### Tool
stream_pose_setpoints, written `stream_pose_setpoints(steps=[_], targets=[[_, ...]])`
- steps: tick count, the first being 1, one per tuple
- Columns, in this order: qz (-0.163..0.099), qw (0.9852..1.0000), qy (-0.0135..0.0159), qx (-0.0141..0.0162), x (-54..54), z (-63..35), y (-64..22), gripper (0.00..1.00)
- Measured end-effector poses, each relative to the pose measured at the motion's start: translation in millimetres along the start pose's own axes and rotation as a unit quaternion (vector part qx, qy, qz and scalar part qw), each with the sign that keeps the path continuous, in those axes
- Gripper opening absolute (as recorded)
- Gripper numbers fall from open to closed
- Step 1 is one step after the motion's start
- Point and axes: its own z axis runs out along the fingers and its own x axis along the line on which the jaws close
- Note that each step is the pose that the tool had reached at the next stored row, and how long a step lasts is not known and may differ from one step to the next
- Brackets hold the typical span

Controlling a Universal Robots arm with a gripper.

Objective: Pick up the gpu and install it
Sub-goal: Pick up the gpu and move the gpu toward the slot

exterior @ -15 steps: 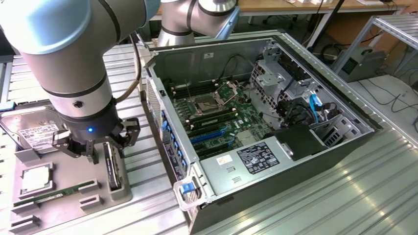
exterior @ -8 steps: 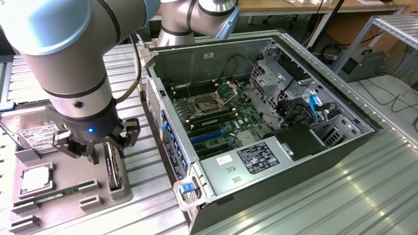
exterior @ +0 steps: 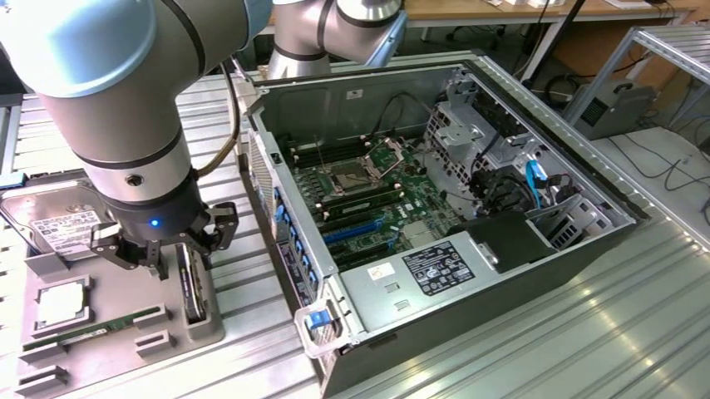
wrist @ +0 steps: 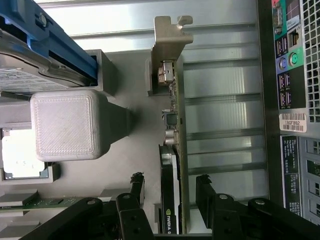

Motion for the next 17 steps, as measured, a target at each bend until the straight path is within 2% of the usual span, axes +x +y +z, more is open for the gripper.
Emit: stream_pose_setpoints(steps=[9, 17], targets=[[0.0, 1.0, 0.0, 0.0, 0.0, 0.1, 0.0, 0.54], [0.0, 1.0, 0.0001, 0.0001, 0.1, 4.8, -0.2, 0.54]])
